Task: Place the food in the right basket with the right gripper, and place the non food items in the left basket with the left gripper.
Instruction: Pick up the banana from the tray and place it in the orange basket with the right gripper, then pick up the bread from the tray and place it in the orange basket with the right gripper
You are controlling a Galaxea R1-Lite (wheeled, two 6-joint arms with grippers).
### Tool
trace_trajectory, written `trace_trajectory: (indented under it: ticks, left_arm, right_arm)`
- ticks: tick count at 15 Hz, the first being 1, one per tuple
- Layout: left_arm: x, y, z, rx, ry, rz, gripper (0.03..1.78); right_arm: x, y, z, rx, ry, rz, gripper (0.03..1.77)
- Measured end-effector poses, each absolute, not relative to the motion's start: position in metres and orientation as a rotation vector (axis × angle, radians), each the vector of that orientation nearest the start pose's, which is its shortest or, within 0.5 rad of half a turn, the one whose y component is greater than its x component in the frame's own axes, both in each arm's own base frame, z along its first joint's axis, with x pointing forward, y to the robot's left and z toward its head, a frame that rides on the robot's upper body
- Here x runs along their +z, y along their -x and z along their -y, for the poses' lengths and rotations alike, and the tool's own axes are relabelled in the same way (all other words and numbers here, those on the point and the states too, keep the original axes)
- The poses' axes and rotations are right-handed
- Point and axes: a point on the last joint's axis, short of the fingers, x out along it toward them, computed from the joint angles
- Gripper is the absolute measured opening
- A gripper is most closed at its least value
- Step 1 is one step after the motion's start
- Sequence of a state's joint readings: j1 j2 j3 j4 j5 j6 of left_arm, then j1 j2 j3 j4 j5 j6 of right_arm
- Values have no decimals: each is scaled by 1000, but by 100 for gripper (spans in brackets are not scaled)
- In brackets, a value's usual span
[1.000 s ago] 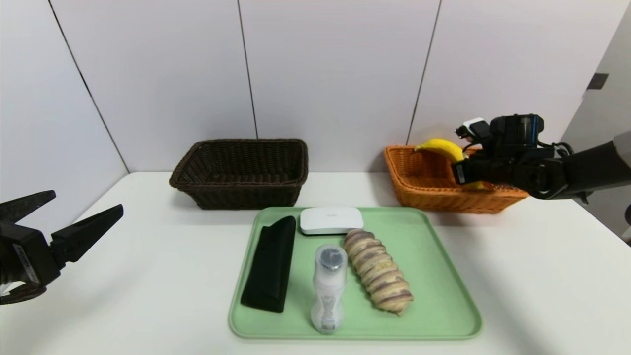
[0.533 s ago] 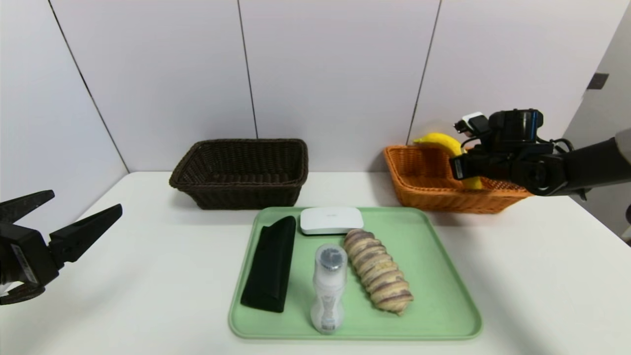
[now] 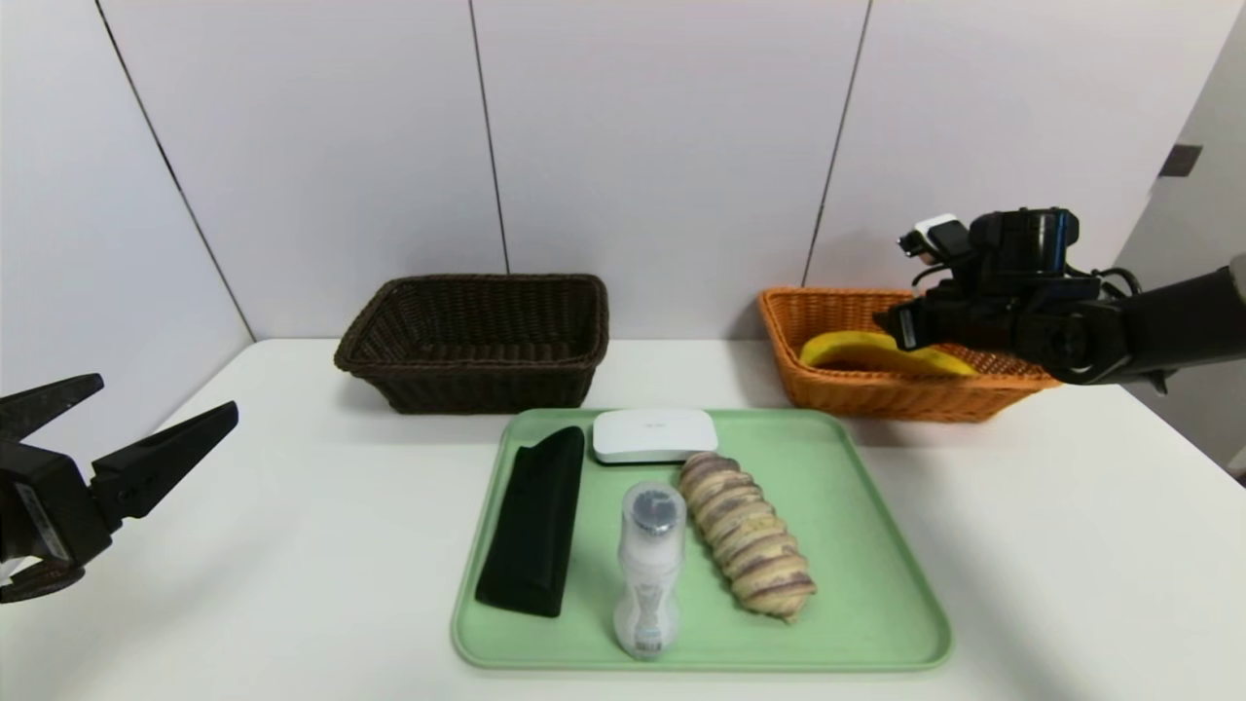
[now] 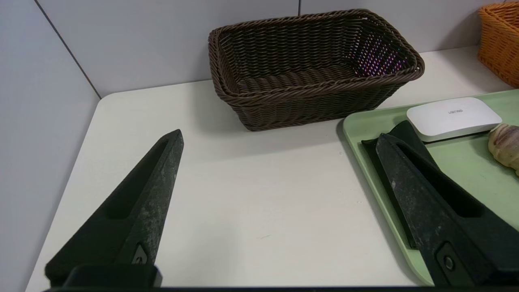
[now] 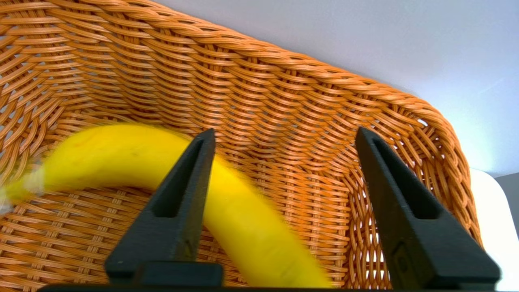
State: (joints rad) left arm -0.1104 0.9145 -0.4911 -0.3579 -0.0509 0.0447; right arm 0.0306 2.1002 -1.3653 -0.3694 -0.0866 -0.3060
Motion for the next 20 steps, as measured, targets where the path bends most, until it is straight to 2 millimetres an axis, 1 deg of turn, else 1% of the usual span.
trace_trajectory:
  ticks: [2,4,6,9,12,14,16,18,20]
  left_arm:
    - [228,-108,13,-163,-46,-61,169]
    - [228,-108,13,-163,-46,-60,169]
    - [228,-108,13,-163,-46,-60,169]
    - [228,-108,13,-165,-47,-60,169]
    - [228,-108,13,-165,-46,-60,169]
    - [228,-108,13,-166,-46,-60,169]
    - [228,-109,13,-168,-48,-61,169]
    - [228,-109,13,-169,-47,-62,169]
    - [228,-110,13,-170,-46,-65,169]
  right_arm:
    - [165,-426,-13,10,323,-360,134]
    - [174,-422,-18,22,322,-337,142]
    - [188,-417,-30,45,321,-297,148]
    - [214,-403,-58,108,322,-234,155]
    - [236,-383,-90,178,325,-168,161]
    - [245,-368,-111,234,327,-143,163]
    - [248,-348,-128,295,336,-161,165]
    - [248,-325,-145,355,334,-217,166]
    - [248,-302,-156,402,320,-272,167]
